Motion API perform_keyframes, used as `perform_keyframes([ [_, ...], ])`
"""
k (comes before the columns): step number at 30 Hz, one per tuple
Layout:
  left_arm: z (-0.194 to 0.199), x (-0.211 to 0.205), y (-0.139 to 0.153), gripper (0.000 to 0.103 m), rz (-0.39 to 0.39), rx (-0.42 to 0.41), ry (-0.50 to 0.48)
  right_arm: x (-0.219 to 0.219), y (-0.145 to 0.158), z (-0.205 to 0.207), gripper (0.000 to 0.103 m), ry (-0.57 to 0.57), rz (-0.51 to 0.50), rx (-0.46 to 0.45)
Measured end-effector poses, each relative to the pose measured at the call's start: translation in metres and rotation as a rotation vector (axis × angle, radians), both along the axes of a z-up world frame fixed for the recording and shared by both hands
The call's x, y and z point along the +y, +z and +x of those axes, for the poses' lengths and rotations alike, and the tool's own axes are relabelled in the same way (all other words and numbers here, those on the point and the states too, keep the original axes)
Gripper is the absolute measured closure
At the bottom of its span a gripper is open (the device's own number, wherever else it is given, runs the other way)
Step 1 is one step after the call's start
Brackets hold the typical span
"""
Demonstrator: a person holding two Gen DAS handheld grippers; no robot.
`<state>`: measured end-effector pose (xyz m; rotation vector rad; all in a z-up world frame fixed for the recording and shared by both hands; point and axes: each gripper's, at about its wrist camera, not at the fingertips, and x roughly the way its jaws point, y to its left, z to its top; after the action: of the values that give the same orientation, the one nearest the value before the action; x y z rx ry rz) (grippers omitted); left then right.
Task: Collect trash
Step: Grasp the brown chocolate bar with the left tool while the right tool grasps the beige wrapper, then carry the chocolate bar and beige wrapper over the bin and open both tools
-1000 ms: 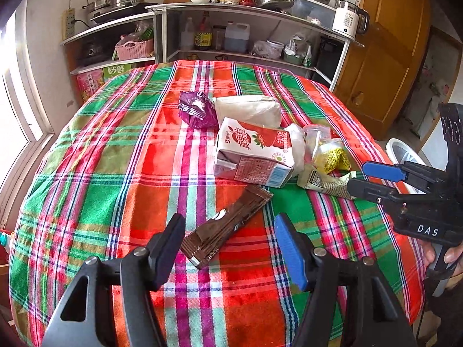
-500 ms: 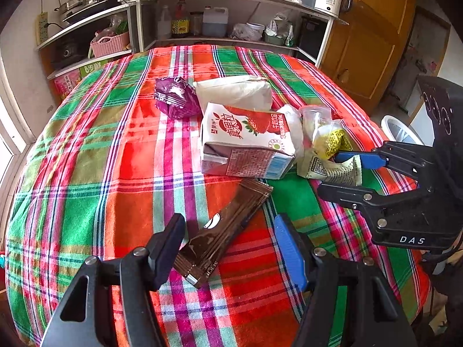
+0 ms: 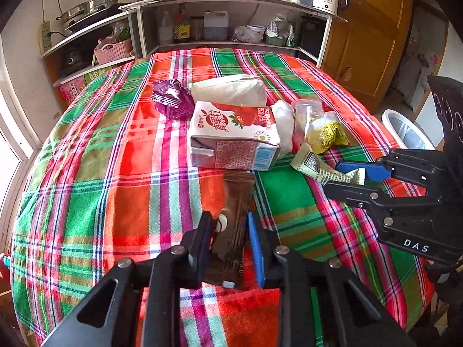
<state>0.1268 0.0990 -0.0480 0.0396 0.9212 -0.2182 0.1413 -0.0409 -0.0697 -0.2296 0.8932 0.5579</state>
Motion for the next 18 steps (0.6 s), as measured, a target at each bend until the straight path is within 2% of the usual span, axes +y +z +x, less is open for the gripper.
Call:
perform_keyframes([
  [3,-0.005,-0.003,0.0,0.082,-0.015,-0.005,0.012,-0.003,0.001,-0.006,0.073,-0.003,0.0,-0.012],
  [8,-0.014,-0.011,0.003,0.082,-0.048,-0.018,0.019,-0.02,0.006,-0.012,0.074,-0.049,0.06,-0.012],
  [18,-0.025,-0.05,0.025,0.082,-0.068,-0.081,-0.03,-0.062,0.024,-0.039,0.074,-0.139,0.14,-0.052],
])
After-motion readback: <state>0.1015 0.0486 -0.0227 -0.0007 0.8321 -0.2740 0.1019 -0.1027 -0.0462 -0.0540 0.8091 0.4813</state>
